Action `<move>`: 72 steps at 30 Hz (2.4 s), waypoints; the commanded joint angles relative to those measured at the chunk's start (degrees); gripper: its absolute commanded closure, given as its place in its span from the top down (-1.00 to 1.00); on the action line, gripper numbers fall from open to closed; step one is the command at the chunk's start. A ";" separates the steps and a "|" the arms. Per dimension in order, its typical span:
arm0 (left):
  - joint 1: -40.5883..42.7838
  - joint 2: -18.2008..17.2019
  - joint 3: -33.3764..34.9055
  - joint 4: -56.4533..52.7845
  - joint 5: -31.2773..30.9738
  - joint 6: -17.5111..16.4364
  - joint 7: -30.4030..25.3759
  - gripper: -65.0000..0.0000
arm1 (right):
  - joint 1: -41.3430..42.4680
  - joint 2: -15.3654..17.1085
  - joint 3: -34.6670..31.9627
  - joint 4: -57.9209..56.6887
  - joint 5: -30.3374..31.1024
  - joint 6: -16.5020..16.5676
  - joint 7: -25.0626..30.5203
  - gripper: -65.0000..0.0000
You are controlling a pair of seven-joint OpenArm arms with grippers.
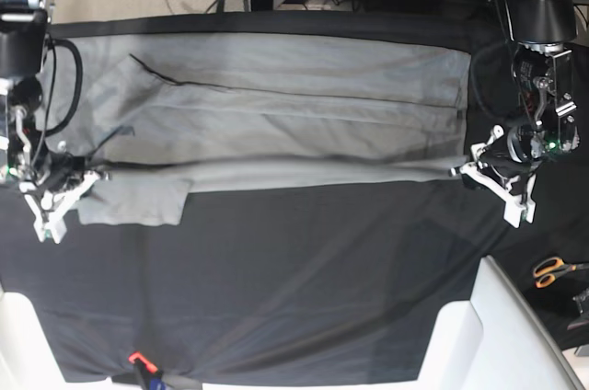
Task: Fold the T-shirt properly
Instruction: 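Fold the held edge over the shirt, moving both grippers away from the robot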
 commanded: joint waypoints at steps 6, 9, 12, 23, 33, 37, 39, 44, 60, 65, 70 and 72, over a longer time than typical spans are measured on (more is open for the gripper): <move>0.52 -1.23 0.80 2.23 -0.13 -0.22 -0.62 -1.00 | -1.34 0.88 0.73 5.93 0.28 -0.40 -2.22 -0.98; 1.84 -1.23 2.30 4.96 -0.13 -0.22 -0.62 -1.00 | -3.27 0.88 1.08 9.01 0.28 -0.40 -3.01 -0.98; 3.33 -1.23 2.12 6.19 -0.13 -0.22 -0.62 -1.00 | -5.12 0.62 4.24 12.00 0.28 -0.40 -5.56 -0.98; 6.15 -2.81 1.86 9.00 -0.21 -0.22 -0.53 -1.00 | -11.54 -1.14 8.20 19.91 0.28 -0.40 -9.69 -0.98; 8.08 -3.61 1.77 12.17 -0.21 -0.22 2.02 -1.00 | -17.25 -1.67 8.20 24.22 0.28 -0.40 -9.78 -0.98; 8.78 -3.61 1.77 13.31 -0.13 -0.22 2.02 -1.00 | -19.01 -1.76 9.26 25.45 0.36 -0.40 -9.78 -0.98; 8.87 -3.69 1.77 13.31 -0.04 -0.22 2.02 -1.00 | -19.98 -2.20 9.69 25.97 0.36 -0.40 -9.78 -0.98; 9.93 -3.69 1.77 13.48 -0.04 -0.22 2.02 -1.00 | -22.44 -3.16 11.63 28.61 0.36 -0.40 -11.01 -0.98; 14.41 -3.69 1.86 14.01 0.22 -0.22 1.67 -1.00 | -26.04 -6.33 11.63 30.55 0.28 -0.40 -11.36 -0.98; 14.58 -3.61 1.94 13.57 0.22 -0.22 1.58 -1.00 | -26.04 -6.07 11.63 30.37 0.19 -0.40 -11.18 -0.98; 13.97 -4.40 1.86 13.31 0.31 -0.22 1.58 -1.00 | -26.13 -4.75 11.63 30.28 0.10 -0.40 -9.87 -0.98; 13.79 -4.75 1.86 13.31 0.31 -0.22 1.58 -1.00 | -26.13 -3.87 11.54 30.11 0.10 -0.40 -9.78 -0.98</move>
